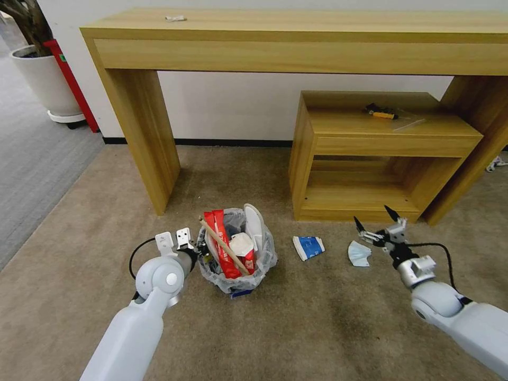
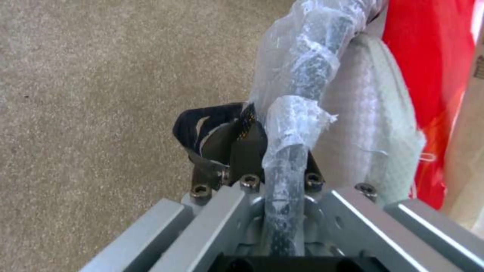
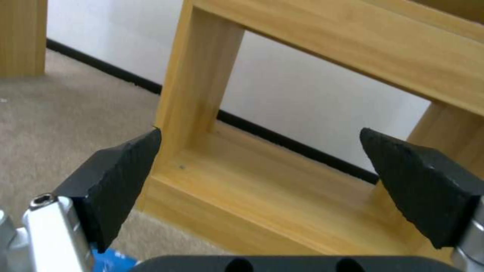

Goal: Pick up the trash bin and place the garbage on the floor into it.

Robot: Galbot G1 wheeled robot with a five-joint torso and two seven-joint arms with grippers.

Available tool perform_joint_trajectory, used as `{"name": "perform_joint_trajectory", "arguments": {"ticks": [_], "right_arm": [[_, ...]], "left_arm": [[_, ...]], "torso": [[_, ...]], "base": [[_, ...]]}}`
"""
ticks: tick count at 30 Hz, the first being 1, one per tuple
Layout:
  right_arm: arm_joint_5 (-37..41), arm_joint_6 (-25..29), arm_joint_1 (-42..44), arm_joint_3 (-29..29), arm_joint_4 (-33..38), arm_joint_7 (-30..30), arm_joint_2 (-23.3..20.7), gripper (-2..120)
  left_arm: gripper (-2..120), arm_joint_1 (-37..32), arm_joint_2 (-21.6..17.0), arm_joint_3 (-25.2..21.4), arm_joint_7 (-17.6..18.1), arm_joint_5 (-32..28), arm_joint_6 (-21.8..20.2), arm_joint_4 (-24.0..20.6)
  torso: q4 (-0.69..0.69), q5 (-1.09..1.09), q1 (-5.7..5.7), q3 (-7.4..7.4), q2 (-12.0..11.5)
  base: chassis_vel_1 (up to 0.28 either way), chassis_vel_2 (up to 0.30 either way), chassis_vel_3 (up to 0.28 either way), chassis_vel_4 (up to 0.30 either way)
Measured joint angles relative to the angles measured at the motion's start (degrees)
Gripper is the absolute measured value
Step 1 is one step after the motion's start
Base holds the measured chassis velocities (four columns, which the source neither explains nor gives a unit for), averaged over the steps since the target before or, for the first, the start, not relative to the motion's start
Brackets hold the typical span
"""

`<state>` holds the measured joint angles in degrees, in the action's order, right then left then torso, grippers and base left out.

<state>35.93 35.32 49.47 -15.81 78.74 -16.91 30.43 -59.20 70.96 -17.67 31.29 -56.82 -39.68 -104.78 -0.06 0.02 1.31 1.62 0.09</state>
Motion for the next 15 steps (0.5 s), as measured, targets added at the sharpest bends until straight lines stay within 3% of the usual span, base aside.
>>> {"name": "perform_joint_trajectory", "arguments": {"ticks": [8,13,15], "right_arm": [[-0.56,0.5,1.2,0.91,-0.39,0.89,0.37,99],[-0.63,0.51,0.09,-0.16,-0.07,1.05,0.66,88],[-0.62,0.51,-0.25,-0.49,0.08,1.16,0.66,90]], "left_arm": [[0,-1.05,0.56,-0.38,0.09,0.7,0.03,-0.73],[0,-1.2,0.62,-0.51,0.2,0.54,0.03,-1.65],[0,-1.26,0.58,-0.62,0.22,0.49,0.04,-1.81]], "torso": [[0.02,-0.01,0.0,0.0,0.0],[0.01,0.0,0.0,0.0,0.0],[0.0,-0.02,0.0,0.0,0.0]], "base": [[0.0,0.0,0.0,0.0],[-0.037,0.033,0.033,-0.048],[-0.102,0.078,0.086,-0.097]]}}
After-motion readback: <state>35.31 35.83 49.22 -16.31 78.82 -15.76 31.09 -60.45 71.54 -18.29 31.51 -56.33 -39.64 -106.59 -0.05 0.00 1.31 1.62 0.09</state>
